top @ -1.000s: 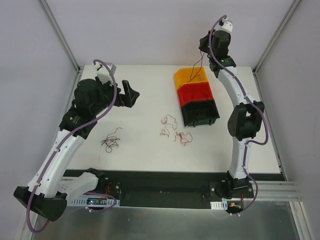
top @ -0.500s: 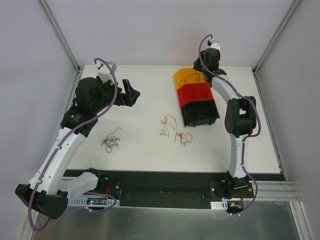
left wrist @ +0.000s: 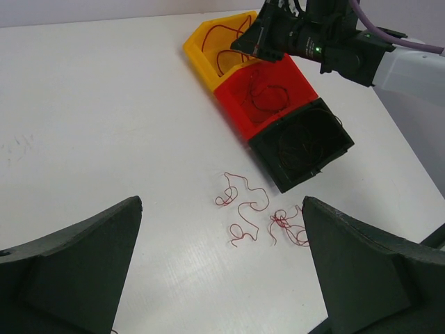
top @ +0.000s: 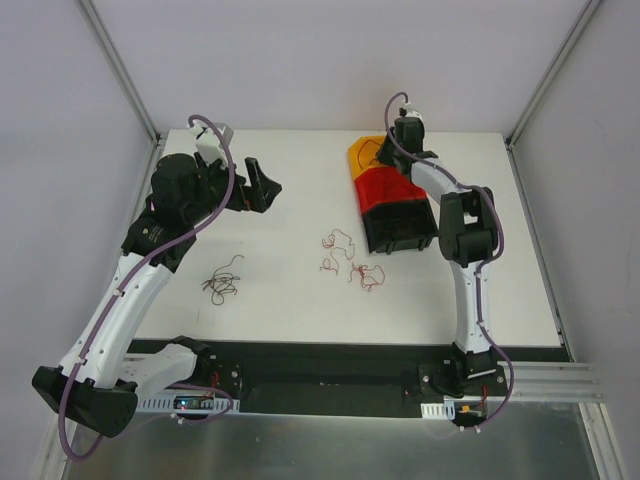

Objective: Untangle the cables

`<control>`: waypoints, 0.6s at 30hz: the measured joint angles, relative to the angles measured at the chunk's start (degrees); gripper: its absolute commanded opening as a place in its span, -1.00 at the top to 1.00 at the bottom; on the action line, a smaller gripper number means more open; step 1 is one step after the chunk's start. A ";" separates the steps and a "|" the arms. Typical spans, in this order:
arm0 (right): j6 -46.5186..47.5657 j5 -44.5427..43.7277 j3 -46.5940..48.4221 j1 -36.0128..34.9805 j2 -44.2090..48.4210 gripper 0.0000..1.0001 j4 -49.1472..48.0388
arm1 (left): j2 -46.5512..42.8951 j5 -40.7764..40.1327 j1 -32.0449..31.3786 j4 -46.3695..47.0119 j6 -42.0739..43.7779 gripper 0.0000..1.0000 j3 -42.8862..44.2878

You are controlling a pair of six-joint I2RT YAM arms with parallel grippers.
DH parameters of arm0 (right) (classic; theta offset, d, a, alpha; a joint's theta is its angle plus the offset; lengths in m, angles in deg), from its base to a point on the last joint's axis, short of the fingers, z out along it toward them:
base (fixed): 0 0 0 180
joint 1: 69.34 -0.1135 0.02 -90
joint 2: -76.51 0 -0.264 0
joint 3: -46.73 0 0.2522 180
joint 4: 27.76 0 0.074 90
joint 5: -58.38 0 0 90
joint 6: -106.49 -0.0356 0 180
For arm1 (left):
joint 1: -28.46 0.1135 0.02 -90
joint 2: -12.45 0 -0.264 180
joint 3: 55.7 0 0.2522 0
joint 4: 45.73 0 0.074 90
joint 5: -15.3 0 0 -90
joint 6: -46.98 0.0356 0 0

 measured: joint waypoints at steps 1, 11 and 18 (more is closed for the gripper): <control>0.00 -0.31 0.55 0.00 -0.57 0.99 0.87 | 0.00 0.24 0.00 0.00 -0.04 -0.98 0.00; 0.72 -1.90 7.72 0.68 -2.49 0.35 9.42 | 0.37 1.42 0.37 0.00 -1.11 -0.98 0.00; 1.55 -1.22 8.37 0.68 -1.31 -0.03 14.67 | 1.03 2.23 0.74 0.00 -1.29 -0.98 0.00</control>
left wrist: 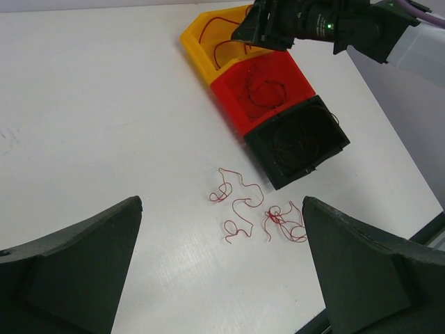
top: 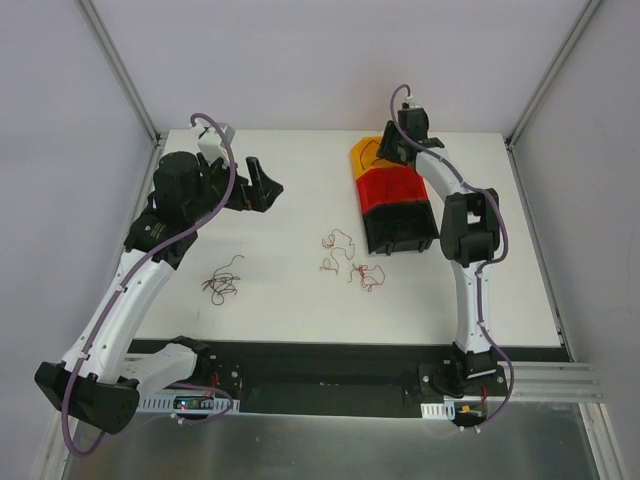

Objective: Untangle the cables

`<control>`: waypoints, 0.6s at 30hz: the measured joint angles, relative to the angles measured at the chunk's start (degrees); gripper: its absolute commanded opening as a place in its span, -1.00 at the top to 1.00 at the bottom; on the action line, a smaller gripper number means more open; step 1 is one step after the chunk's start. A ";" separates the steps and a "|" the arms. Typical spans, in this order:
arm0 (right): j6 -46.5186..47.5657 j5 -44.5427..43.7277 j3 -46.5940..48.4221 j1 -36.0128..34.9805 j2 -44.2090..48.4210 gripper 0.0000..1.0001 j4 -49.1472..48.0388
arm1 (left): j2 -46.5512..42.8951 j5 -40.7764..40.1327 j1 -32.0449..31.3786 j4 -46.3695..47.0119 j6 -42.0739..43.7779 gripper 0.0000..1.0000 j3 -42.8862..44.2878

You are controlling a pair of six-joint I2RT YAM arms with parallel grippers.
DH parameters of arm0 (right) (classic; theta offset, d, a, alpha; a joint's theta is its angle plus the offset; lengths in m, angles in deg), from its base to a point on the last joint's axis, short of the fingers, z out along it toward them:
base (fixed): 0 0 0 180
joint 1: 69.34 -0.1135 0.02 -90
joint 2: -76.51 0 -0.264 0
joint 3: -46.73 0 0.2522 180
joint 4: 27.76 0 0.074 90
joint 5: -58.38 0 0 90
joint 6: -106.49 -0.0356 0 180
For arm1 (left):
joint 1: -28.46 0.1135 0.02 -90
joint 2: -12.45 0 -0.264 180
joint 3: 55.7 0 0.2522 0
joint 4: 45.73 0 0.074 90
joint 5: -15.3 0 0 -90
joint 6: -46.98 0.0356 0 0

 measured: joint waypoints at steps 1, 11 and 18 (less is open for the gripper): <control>0.42 -0.11 0.42 -0.07 0.44 -0.08 1.20 | 0.09 0.04 0.00 0.00 -0.02 -0.98 0.00; 4.85 -1.53 1.16 -0.46 8.02 -0.40 8.04 | 0.68 0.35 0.00 0.00 -0.33 -0.98 0.00; 8.22 -2.40 -11.61 -3.50 21.00 -0.46 9.97 | 2.43 1.64 0.00 0.02 -1.16 -0.98 0.00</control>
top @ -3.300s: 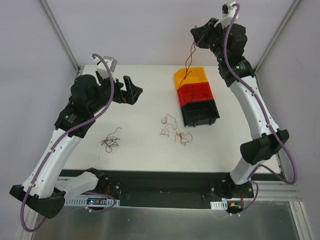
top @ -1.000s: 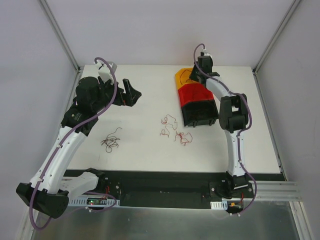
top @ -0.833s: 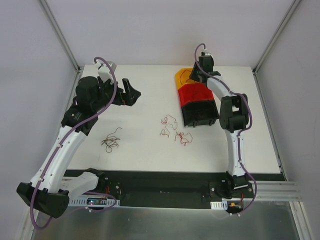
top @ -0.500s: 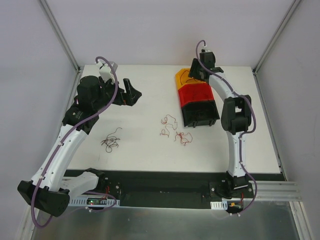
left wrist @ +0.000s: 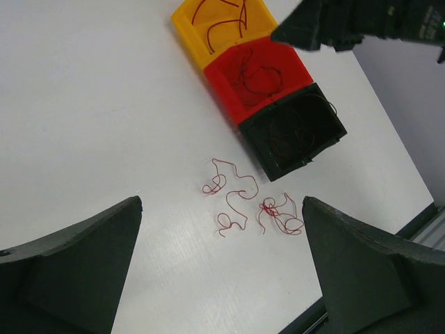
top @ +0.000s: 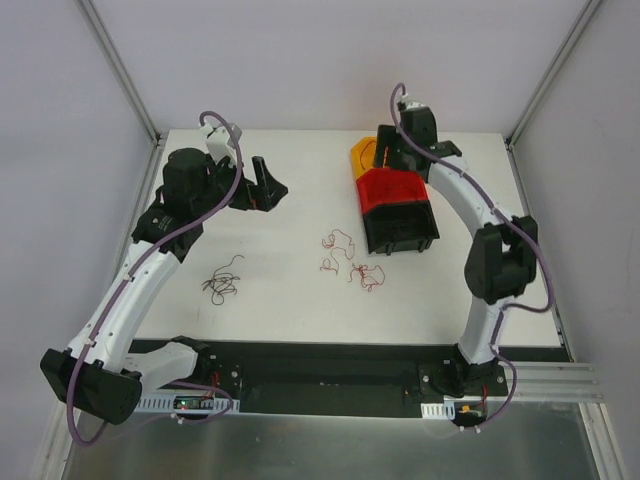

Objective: Untangle the cables

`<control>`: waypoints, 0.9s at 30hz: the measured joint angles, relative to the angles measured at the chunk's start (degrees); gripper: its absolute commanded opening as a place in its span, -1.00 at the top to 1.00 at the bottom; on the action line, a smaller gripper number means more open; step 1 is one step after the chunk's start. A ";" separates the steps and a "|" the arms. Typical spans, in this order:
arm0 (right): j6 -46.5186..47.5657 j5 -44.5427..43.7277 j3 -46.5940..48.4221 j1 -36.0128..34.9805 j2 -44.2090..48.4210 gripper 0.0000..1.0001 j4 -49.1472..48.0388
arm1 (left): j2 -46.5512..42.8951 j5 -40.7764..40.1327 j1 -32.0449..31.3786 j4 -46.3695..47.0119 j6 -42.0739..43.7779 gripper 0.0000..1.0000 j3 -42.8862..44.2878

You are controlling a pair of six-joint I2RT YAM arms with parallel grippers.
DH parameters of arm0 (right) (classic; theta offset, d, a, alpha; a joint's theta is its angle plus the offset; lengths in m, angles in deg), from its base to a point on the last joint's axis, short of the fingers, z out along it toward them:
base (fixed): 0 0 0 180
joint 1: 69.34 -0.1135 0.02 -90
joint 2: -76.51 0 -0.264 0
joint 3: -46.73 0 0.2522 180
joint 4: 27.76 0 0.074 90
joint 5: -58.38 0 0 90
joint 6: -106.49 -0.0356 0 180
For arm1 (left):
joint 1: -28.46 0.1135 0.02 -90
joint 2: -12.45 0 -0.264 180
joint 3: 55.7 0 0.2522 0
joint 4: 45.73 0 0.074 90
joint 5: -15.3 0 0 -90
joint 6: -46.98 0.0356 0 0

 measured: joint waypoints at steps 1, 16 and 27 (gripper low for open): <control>0.39 0.20 -4.76 -1.40 3.76 -0.47 -0.61 | 0.46 0.31 0.00 0.02 -0.13 -0.98 0.00; -1.53 5.79 -57.29 -22.97 40.48 -0.36 -7.26 | 25.22 16.41 -0.33 1.84 -6.58 -0.69 0.83; -8.07 5.03 -68.06 -22.91 40.65 0.06 -17.42 | 45.64 18.32 -12.44 -2.43 -5.11 -0.48 9.11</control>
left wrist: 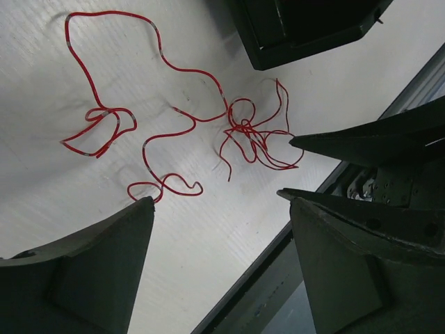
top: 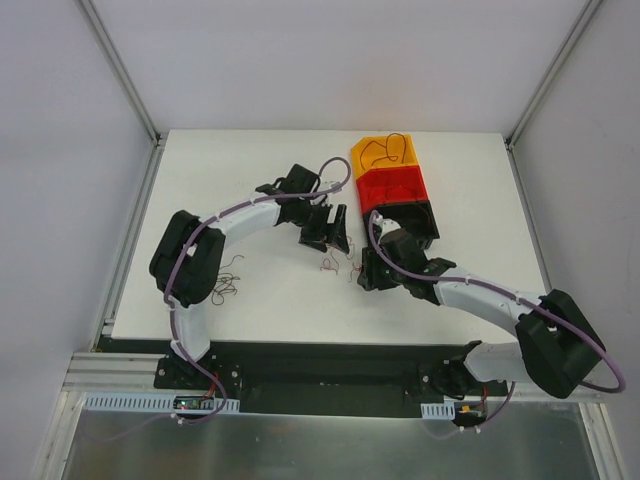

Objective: Untangle the cables

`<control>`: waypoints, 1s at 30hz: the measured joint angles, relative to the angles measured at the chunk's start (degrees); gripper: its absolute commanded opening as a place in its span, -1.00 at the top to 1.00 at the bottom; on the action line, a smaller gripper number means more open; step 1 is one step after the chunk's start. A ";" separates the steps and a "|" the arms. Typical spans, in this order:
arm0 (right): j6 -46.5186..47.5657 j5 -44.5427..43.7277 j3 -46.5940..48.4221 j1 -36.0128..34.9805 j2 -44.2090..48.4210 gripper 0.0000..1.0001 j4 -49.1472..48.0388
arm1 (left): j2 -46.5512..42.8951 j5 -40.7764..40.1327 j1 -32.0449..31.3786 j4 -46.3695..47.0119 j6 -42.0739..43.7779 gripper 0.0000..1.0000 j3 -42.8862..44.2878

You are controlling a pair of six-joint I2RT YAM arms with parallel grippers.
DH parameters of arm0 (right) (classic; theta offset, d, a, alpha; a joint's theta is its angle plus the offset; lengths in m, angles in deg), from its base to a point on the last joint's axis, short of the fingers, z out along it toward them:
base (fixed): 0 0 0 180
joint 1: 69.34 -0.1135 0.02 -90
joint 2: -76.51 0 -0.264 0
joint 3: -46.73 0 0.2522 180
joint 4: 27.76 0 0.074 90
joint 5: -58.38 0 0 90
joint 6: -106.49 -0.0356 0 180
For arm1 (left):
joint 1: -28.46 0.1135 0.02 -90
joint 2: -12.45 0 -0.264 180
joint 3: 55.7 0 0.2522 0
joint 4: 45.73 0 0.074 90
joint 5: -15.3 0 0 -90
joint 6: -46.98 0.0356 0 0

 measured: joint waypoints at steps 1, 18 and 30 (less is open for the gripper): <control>-0.46 -0.02 -0.35 0.00 -0.63 0.10 -1.44 | 0.52 -0.70 -0.85 -0.63 0.48 -0.40 0.61; -1.55 -3.56 -2.71 -0.39 -4.20 0.92 -5.88 | 7.06 -9.73 -5.84 -9.90 4.76 0.77 5.27; -1.33 -1.97 -4.42 -0.85 3.89 0.98 -5.90 | -3.93 -23.21 -5.57 -13.86 9.86 1.00 5.97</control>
